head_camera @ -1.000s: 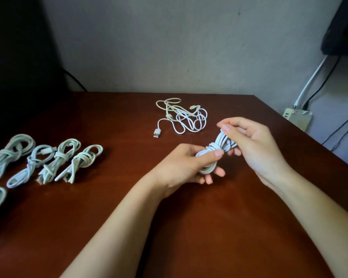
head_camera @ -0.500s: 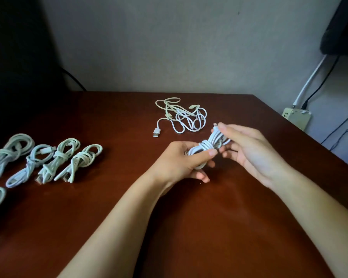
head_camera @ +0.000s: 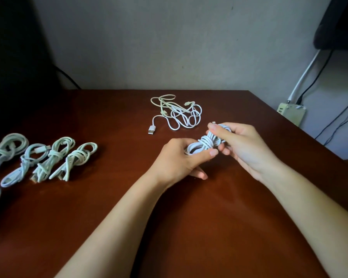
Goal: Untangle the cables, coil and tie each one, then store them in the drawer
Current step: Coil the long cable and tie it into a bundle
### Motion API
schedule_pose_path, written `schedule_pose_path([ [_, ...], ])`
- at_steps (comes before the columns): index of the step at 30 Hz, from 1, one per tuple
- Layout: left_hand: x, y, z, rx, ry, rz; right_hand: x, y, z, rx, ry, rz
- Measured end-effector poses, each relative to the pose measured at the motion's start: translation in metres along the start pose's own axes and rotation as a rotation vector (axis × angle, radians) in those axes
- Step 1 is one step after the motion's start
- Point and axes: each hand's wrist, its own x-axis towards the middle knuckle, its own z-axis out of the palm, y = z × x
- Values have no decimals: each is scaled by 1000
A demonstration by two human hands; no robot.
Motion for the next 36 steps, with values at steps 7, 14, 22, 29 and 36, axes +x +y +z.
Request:
schedule_pose_path([
  [7, -3, -2, -1, 157, 138, 8, 5, 3, -1, 255, 15, 144],
  [14, -18, 17, -14, 278, 121, 27, 2, -5, 12, 322, -29, 200],
  [22, -66, 36, -56, 590, 247, 158, -19, -41, 60, 317, -101, 83],
  [29, -127, 38, -97, 815, 414, 142, -48, -60, 120, 117, -273, -39],
  [36, -199, 24, -134, 964, 516, 18, -76, -58, 187, 8, -469, -69],
])
